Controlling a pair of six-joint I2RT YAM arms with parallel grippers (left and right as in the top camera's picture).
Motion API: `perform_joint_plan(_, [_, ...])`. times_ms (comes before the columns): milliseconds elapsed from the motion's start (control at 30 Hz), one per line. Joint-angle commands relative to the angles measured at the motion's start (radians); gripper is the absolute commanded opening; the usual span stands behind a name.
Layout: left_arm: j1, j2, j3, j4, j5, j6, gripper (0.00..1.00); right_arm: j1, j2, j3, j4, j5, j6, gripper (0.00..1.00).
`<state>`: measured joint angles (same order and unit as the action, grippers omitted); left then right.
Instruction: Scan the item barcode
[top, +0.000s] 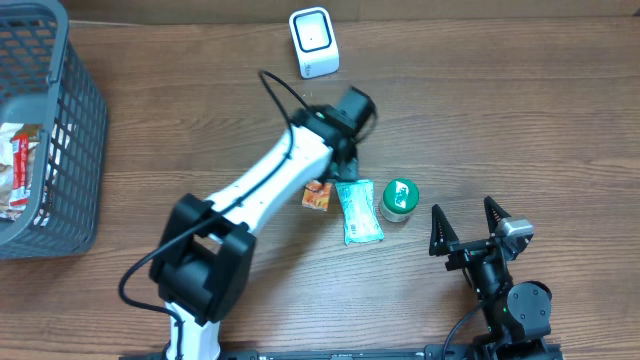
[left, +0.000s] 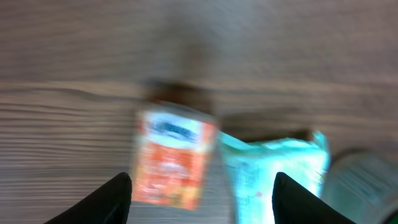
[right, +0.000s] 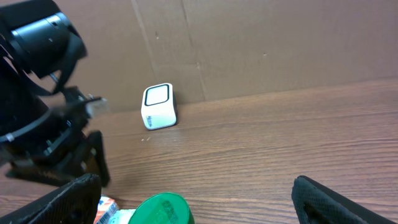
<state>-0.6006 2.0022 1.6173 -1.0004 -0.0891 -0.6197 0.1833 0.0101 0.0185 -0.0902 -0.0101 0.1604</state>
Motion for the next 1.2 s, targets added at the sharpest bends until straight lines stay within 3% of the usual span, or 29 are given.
perform_joint_plan(0, [0.053,-0.033,0.018,-0.044,-0.084,0.042,0.63,-0.005,-0.007,-0.011,0.006,0.009,-0.004,1.00])
perform_joint_plan(200, [0.105,-0.032,-0.051,-0.036,-0.108,0.067,0.63,-0.005,-0.007,-0.011,0.006,0.009,-0.004,1.00])
perform_joint_plan(633, [0.108,-0.031,-0.285,0.206,-0.012,0.109,0.64,-0.005,-0.007,-0.011,0.006,0.009,-0.004,1.00])
perform_joint_plan(900, [0.108,-0.033,-0.284,0.207,0.039,0.146,0.64,-0.005,-0.007,-0.011,0.006,0.009,-0.004,1.00])
perform_joint_plan(1167, [0.110,-0.096,-0.190,0.097,0.032,0.152,0.63,-0.005,-0.007,-0.011,0.006,0.009,-0.004,1.00])
